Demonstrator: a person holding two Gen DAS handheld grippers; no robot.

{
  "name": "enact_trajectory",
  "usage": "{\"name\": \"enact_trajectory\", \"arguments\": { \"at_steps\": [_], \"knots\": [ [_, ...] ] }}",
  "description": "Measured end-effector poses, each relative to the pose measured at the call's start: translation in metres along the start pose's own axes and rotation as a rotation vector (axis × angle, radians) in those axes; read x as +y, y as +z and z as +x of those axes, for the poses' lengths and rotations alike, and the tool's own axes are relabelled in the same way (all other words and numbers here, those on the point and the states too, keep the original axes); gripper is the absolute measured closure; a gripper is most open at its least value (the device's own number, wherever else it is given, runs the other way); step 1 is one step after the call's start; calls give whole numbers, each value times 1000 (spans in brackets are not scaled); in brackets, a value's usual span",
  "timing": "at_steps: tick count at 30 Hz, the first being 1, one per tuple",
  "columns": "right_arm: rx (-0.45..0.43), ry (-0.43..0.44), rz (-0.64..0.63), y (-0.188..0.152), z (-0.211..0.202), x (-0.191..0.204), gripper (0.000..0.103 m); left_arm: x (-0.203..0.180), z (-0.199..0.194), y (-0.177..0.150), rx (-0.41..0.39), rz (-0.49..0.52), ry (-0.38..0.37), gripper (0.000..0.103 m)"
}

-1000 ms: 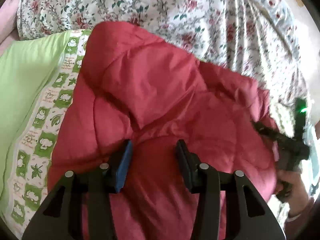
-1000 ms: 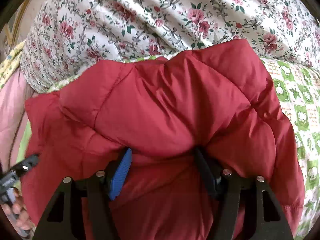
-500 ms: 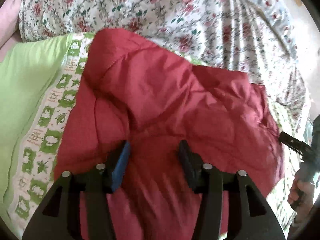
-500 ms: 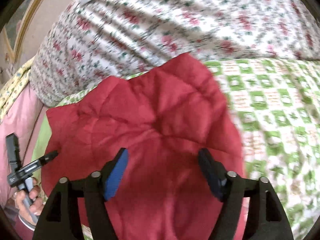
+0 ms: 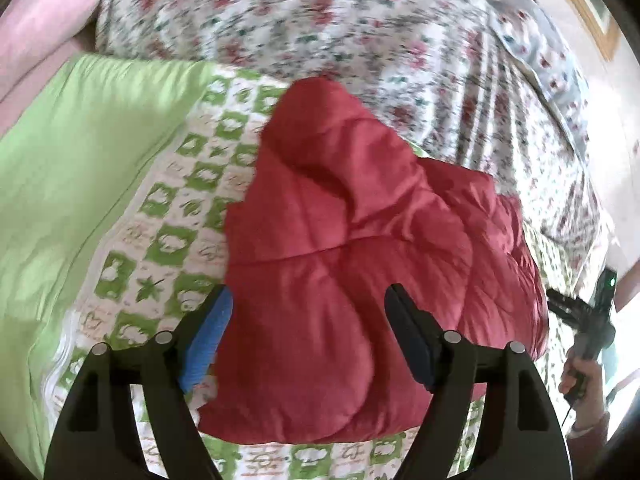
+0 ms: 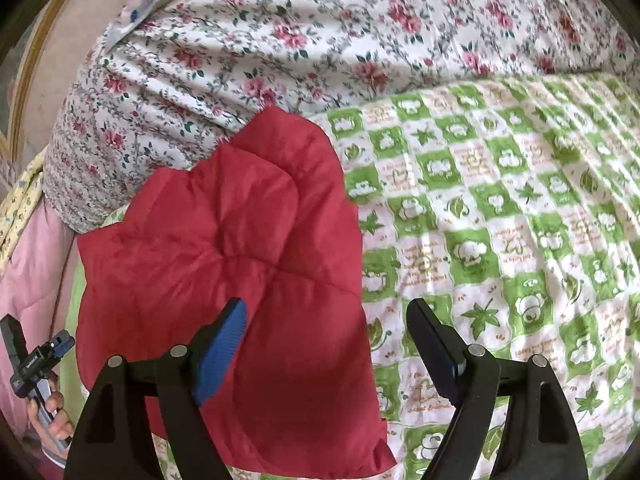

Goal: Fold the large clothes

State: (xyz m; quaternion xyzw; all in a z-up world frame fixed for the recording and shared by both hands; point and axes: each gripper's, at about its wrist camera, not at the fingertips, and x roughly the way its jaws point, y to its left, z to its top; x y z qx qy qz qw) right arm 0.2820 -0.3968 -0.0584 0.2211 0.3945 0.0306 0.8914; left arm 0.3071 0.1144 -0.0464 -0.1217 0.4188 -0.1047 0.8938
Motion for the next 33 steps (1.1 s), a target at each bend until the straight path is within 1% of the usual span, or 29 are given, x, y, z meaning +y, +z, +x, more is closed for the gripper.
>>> {"name": "enact_trajectory", "arguments": {
  "at_steps": [2,5,6,11,13,16,17,20,22,24,26,28,29,30,31,32,33],
  "knots": [
    [15,11,9,-2,4,-5,19,10,2,1,9,-35,7,24],
    [38,13,17,-4,13,-8,19,22,7,2,20,-76,-5,24],
    [44,25,26,-3,16,-9,19,26,10,3,27,-89,-11,24],
    [74,83,67,-2,28,-15,19,42,29,5,89,-171,-76,24],
    [93,110,97,-2,34,-19,15,48,37,5,109,-219,-111,24],
    [112,163,137,-2,42,-25,13,48,44,5,121,-243,-144,24],
    [118,169,148,-2,43,-26,13,48,46,5,125,-245,-150,21],
    [133,202,174,-3,48,-29,11,46,57,5,151,-253,-179,20],
    [152,250,187,-5,54,-32,11,47,65,5,163,-274,-203,18],
    [174,298,202,-8,63,-32,11,48,73,4,177,-299,-238,16],
    [187,323,211,-10,68,-31,10,49,80,2,191,-325,-275,16],
    [191,331,216,-10,71,-28,13,48,84,1,192,-335,-293,16],
    [200,343,222,-11,73,-26,16,47,85,1,192,-329,-295,16],
    [212,361,224,-12,74,-24,22,45,83,1,182,-313,-290,20],
    [220,367,228,-12,75,-22,29,41,81,2,172,-289,-290,24],
    [223,367,231,-12,75,-21,36,39,80,2,168,-277,-292,35],
    [227,379,236,-12,74,-20,45,35,77,3,162,-261,-292,43]
  ]
}}
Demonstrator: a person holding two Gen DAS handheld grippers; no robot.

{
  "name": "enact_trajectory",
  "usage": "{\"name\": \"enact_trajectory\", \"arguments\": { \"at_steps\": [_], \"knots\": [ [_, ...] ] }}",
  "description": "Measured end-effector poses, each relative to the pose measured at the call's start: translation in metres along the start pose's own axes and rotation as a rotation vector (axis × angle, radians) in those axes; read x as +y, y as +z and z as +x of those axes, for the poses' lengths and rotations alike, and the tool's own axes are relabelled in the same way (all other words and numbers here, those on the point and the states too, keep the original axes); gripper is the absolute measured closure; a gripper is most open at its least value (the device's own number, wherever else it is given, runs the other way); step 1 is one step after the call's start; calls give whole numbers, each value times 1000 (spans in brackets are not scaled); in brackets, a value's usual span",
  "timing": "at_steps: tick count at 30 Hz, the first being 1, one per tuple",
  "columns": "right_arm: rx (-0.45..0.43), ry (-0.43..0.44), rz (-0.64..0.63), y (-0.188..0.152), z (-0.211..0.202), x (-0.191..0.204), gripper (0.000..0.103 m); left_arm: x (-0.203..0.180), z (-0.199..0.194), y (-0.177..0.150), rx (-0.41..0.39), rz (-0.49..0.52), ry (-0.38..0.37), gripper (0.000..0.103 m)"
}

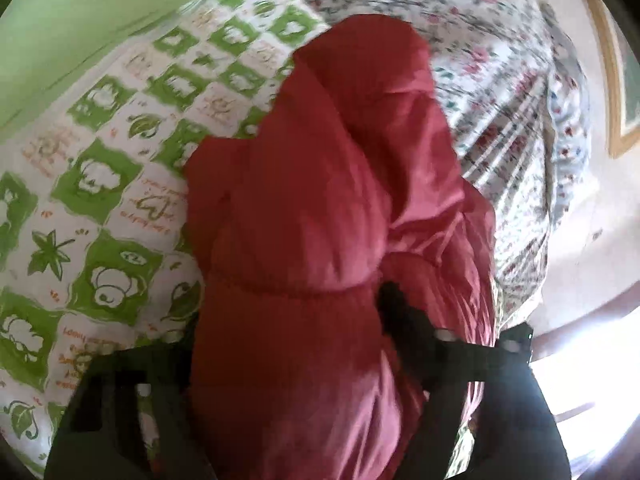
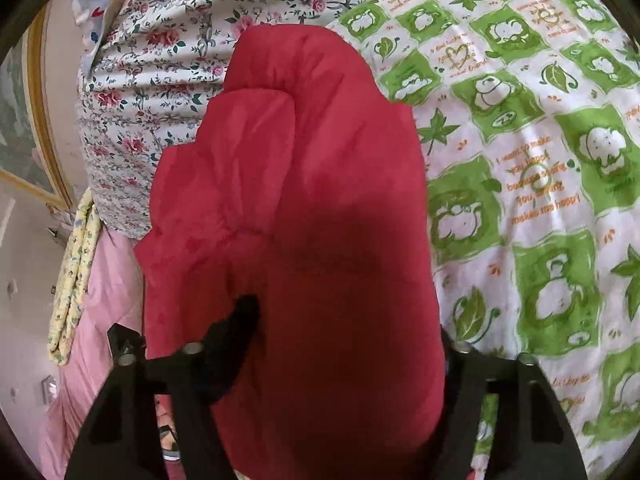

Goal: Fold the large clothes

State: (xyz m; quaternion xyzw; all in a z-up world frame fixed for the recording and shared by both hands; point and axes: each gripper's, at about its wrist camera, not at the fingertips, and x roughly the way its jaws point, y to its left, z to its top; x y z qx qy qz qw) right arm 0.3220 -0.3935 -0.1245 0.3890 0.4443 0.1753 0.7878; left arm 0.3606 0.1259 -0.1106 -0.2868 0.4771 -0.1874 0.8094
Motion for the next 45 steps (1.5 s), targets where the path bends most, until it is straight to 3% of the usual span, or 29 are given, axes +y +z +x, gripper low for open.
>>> {"name": "enact_trajectory", "arguments": {
  "at_steps": [3,6,12,16,22,28,31,37,39,45],
  "knots": [
    [-6,16,-10,-2,-10,7,61,-13,-10,-3,-24,63,15,56],
    [-11,16,-36,-10,-24,16,67,-24,-23,-6,-36,95,8,61],
    [-19,37,-67,-49,-66,31,69,-39,-65,-34,-56,135,-57,63],
    [-21,29,-71,-86,-96,34,69,-44,-88,-69,-37,140,-87,63],
    [-22,39,-42,-140,-134,29,69,-47,-119,-119,-11,158,-107,63],
    [-48,25,-46,-169,-148,25,69,-45,-127,-139,-7,194,-99,63],
    [-62,-21,-57,-174,-145,20,67,-35,-119,-145,10,181,-61,63],
    [-79,-53,-29,-174,-134,5,50,-11,-99,-145,15,106,-4,56],
    [-91,-60,-16,-175,-132,0,45,-13,-97,-147,1,118,37,46],
    [-117,-112,-23,-181,-135,0,39,-33,-101,-149,-35,170,176,39]
  ]
}}
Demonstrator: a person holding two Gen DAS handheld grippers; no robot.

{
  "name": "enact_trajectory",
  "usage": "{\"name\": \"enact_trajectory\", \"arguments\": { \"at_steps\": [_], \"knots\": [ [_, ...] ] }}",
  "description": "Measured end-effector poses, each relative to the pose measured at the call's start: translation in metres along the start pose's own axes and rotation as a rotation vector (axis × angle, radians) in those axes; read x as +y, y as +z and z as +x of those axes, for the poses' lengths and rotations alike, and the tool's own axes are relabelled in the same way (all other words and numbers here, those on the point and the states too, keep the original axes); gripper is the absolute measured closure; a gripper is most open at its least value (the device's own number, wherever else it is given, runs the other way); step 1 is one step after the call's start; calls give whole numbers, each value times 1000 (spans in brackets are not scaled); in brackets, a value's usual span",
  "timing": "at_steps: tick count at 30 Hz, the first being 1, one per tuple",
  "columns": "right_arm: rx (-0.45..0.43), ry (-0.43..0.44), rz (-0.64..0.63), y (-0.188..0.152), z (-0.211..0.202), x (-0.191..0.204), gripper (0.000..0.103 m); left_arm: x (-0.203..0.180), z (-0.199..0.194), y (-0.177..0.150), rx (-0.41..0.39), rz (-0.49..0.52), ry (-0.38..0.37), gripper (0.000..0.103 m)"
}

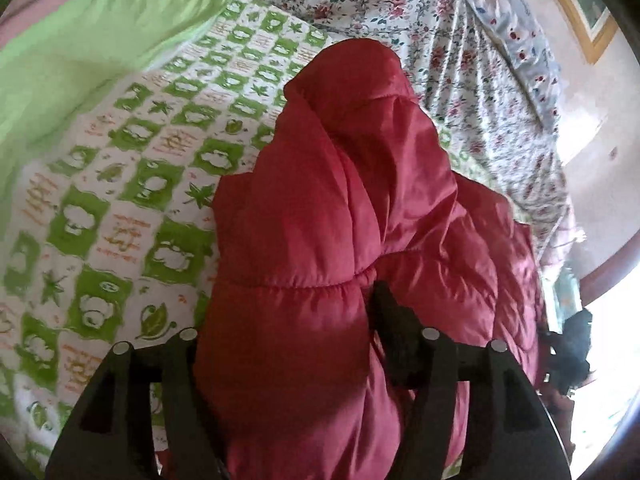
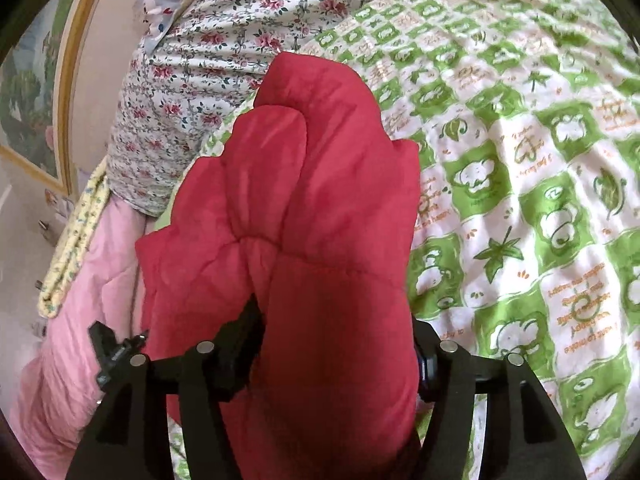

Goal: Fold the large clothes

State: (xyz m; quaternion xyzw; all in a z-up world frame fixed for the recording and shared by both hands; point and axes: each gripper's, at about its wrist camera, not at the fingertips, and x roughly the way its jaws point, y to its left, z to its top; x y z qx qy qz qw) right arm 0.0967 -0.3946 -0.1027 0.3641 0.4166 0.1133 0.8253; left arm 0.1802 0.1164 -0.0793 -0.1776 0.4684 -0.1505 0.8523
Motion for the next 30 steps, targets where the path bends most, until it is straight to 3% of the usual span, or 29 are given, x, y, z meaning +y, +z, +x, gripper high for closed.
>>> {"name": "enact_trajectory", "arguments": {
  "at_steps": [8,15,24,30],
  "knots": [
    [-9,-46,-2,-3,-6,2,31,-6,-14,-3,-28,-27,111,29],
    [-25,-90,-3,-2,-21,8,24,-11,-45,-2,-102,3,166,28],
    [-128,-234,-75,-10,-56,24,24,-42,-66,-6,-127,98,113,28],
    [-174,-255,-135,-17,-68,45,24,-73,-68,-19,-109,190,62,28]
  ]
}}
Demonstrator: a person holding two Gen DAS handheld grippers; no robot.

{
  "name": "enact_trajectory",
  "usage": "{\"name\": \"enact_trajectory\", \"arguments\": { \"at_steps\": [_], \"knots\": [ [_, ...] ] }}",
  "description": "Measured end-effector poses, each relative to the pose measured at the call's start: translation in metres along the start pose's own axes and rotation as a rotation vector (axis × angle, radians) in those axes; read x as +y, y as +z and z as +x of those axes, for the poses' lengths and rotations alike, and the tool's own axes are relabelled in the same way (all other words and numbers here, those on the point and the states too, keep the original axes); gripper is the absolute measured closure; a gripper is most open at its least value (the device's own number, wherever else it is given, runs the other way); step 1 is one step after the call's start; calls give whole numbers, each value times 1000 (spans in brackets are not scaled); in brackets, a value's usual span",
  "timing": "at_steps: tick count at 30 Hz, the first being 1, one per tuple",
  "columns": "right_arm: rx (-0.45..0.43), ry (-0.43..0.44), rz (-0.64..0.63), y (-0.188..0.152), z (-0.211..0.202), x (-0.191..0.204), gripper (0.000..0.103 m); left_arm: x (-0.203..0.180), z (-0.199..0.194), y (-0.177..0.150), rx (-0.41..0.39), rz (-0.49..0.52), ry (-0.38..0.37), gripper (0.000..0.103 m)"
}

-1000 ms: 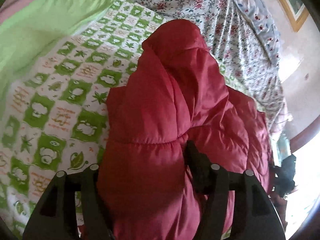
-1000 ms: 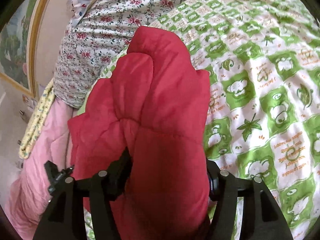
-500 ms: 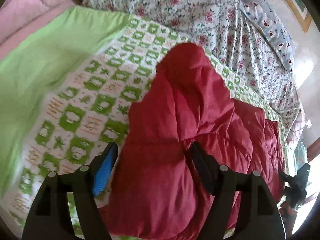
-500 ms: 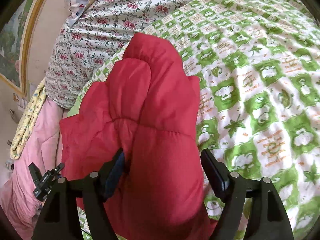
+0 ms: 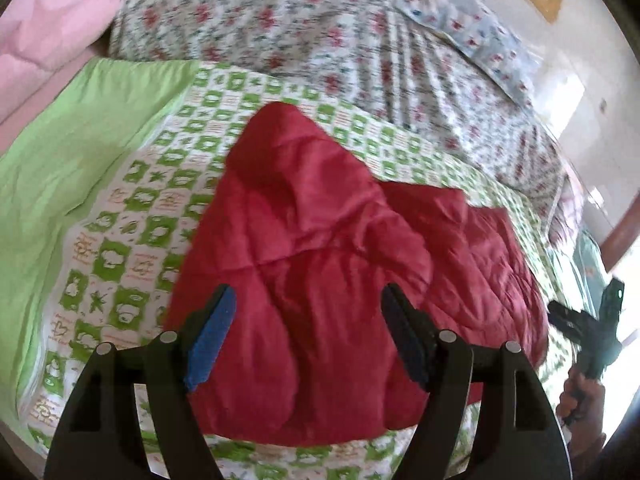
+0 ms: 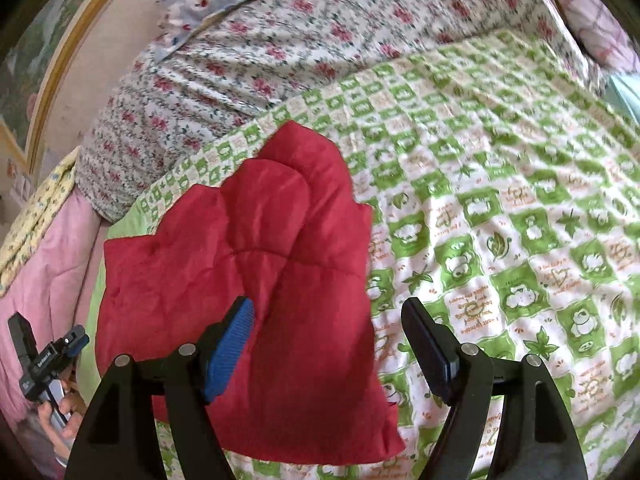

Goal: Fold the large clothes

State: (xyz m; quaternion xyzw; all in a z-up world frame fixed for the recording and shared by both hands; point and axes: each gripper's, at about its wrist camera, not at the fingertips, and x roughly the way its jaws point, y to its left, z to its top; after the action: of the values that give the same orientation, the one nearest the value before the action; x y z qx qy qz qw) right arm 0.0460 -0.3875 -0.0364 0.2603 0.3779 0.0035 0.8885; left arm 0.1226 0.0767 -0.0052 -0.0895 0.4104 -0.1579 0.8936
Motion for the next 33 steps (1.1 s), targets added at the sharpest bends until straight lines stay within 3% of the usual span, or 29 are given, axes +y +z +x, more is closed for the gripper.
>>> {"name": "enact_trajectory", "arguments": {
  "at_steps": [10,21,33],
  "knots": [
    [13,29,-169,-6,5,58,25,-39,4,-12,43,131,-39,28],
    [49,53,-253,-16,21,94,25,-56,13,-24,65,170,-62,28],
    [107,20,-384,-20,64,127,24,-69,47,-23,81,215,0,28]
  ]
}}
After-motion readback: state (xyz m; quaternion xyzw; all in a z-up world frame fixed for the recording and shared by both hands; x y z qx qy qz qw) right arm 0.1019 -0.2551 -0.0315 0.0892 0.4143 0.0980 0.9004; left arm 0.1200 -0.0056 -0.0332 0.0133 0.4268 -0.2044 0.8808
